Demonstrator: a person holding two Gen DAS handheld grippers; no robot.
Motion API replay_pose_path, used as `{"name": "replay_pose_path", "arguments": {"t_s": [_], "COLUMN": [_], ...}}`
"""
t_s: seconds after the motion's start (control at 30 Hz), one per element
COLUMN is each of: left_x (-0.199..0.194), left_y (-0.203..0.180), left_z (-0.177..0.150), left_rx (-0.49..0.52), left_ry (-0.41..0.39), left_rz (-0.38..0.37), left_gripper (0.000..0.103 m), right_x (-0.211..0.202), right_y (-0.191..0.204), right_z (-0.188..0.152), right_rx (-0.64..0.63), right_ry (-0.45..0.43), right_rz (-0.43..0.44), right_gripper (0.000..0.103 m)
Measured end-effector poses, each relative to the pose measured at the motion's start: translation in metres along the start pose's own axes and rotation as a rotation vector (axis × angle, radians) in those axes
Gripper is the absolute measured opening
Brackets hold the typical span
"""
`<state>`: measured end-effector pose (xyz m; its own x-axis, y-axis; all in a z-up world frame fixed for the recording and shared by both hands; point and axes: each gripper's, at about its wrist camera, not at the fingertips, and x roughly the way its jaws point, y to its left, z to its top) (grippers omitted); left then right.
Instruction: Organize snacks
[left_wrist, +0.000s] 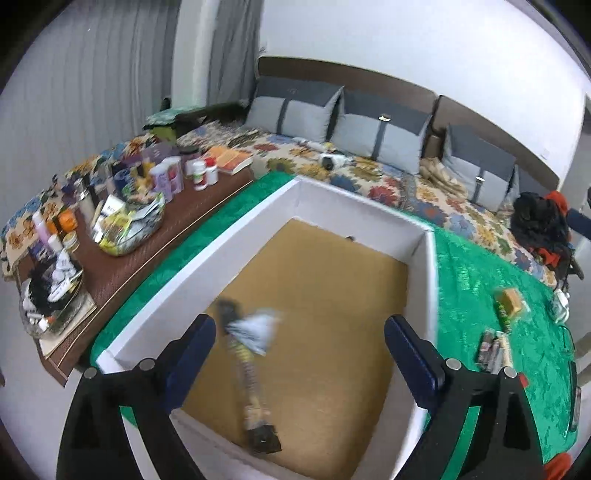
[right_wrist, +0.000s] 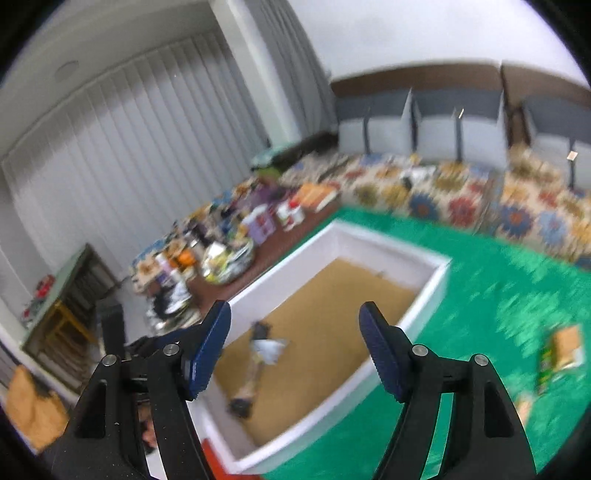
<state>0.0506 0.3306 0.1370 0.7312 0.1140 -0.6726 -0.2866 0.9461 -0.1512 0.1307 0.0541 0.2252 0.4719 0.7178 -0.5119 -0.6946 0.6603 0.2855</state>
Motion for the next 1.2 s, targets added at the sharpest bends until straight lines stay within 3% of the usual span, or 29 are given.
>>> {"name": "replay_pose_path", "arguments": {"t_s": [0.1, 0.2, 0.37, 0.5, 0.63, 0.83, 1.2], "left_x": [-0.011, -0.017, -0.007, 0.047, 0.099, 0.143, 0.188], "left_y": [-0.038, -0.079, -0.159, -0.212, -0.250, -0.282, -0.290], "left_z": [-0.005, -0.011, -0.055, -0.121, -0.171, -0.173, -0.146], "left_rx": [0.053, 0.094, 0.189, 0.274, 0.368, 0.415, 0.404], "left_ry": [-0.026, -0.027, 0.043, 0.205, 0.327, 0.309, 0.234], "left_rz": [-0.070, -0.156, -0.286, -0.310, -0.244, -0.106, -0.171], "left_gripper": [0.092, 0.093, 0.101, 0.101, 0.100, 0.103, 0.103], "right_x": [-0.029, -0.053, -0.080, -0.096, -0.120, -0.127, -0.130], "right_y": [-0.026, -0.076, -0.174, -0.238, -0.274, -0.290, -0.290], "right_z": [-0.008, -0.037, -0.129, -0.226, -0.293, -0.314, -0.323], "right_rx": [-0.032, -0.026, 0.062, 0.165, 0.250, 0.252, 0.259], "right_ry": [-0.056, -0.064, 0.058, 0.201, 0.258, 0.233, 0.200], "right_rz": [-0.100, -0.244, -0.471, -0.602, -0.655, -0.680, -0.710], "right_gripper": [0.076, 0.076, 0.076, 0.076, 0.076, 0.078, 0.080]}}
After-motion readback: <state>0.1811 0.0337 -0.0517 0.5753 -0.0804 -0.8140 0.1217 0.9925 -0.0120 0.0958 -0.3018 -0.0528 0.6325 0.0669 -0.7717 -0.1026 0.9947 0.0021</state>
